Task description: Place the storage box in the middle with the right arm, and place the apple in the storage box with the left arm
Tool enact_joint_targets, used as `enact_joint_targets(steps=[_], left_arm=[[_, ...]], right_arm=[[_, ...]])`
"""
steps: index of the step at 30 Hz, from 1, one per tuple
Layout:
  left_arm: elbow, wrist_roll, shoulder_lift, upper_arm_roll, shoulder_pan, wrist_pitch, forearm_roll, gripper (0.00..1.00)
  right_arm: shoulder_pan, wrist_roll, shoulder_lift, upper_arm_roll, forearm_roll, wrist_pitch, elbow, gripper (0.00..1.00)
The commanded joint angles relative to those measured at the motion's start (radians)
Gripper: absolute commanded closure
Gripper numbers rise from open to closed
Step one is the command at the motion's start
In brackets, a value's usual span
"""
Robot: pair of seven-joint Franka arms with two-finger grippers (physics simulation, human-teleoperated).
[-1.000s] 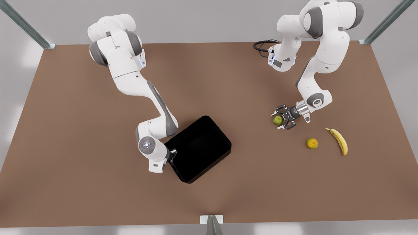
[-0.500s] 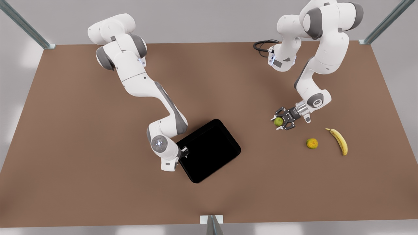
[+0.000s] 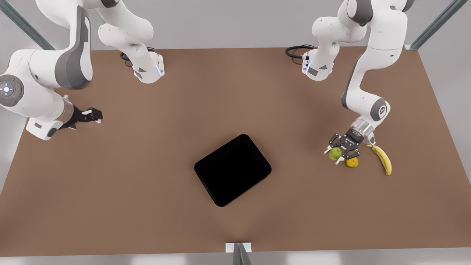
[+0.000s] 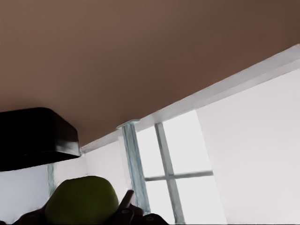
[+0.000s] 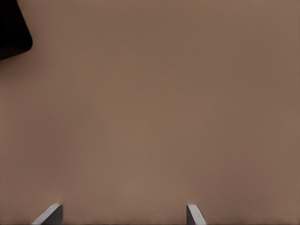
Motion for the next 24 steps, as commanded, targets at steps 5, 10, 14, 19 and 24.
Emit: enact_joint_targets(steps=[5, 10, 14, 19, 24], left_arm=[[0.272, -0.159, 0.053, -0.075, -0.018, -0.143, 1.399, 0.79], [0.33, -0.191, 0.071, -0.106, -0.019, -0.156, 1.491, 0.79], [0.412, -0.209, 0.109, -0.115, -0.03, -0.2, 1.54, 0.79], [0.703, -0.427, 0.272, -0.128, -0.148, -0.257, 1.629, 0.79], [0.984, -0.803, 0.474, -0.255, -0.172, -0.236, 1.616, 0.79]], right_arm=[[-0.002, 0.07, -0.008, -0.014, 0.0, 0.001, 0.009, 0.0], [-0.022, 0.071, -0.023, -0.014, -0.002, 0.0, 0.0, 0.0], [-0.022, 0.068, -0.015, -0.024, -0.002, -0.003, 0.002, 0.0], [-0.022, 0.059, -0.012, -0.037, -0.002, -0.003, 0.003, 0.0], [-0.022, 0.059, -0.008, -0.039, -0.002, -0.003, 0.003, 0.0]])
